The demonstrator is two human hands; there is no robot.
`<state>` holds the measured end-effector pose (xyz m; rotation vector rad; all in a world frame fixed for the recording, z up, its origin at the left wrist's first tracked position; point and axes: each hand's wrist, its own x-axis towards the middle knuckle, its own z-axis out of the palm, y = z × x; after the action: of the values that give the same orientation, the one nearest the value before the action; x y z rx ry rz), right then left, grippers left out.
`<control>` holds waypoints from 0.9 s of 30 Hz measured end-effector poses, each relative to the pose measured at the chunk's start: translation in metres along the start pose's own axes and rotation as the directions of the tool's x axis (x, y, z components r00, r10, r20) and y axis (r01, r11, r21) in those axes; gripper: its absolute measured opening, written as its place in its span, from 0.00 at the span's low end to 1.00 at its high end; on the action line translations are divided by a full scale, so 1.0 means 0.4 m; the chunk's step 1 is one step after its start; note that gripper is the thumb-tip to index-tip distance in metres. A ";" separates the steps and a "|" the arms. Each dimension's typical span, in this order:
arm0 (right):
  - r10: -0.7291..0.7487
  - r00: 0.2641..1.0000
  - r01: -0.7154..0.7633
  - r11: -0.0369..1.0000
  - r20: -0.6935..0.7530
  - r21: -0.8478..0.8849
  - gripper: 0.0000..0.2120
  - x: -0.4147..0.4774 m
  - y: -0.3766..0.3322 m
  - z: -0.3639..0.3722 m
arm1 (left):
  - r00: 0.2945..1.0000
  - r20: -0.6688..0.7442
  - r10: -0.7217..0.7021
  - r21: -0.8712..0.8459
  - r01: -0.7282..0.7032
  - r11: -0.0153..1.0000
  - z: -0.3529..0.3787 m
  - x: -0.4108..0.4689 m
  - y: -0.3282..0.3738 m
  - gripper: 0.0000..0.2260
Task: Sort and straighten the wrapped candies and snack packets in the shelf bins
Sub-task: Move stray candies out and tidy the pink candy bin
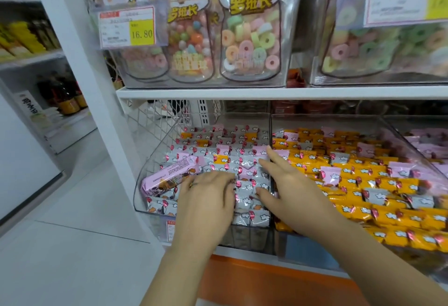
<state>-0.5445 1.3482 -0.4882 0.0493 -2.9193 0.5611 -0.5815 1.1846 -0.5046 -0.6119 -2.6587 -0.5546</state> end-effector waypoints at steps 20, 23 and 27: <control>-0.040 0.995 0.059 0.973 -0.088 0.222 0.31 -0.038 0.010 -0.038 | 0.936 -0.349 -0.049 -0.192 -0.020 0.981 -0.029 -0.036 0.041 0.17; -0.034 0.974 0.134 0.882 -0.223 0.451 0.32 -0.104 0.025 -0.070 | 0.938 -0.343 0.052 -0.241 -0.142 0.960 -0.004 -0.060 0.103 0.16; 0.071 0.935 0.176 0.759 -0.349 0.627 0.24 -0.192 0.070 -0.114 | 0.948 -0.284 0.146 -0.310 -0.235 0.921 0.026 -0.068 0.217 0.17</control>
<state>-0.4632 1.3914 -0.4698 0.1047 -2.2308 1.3937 -0.5197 1.2521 -0.4995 -0.8269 -2.2446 -0.9750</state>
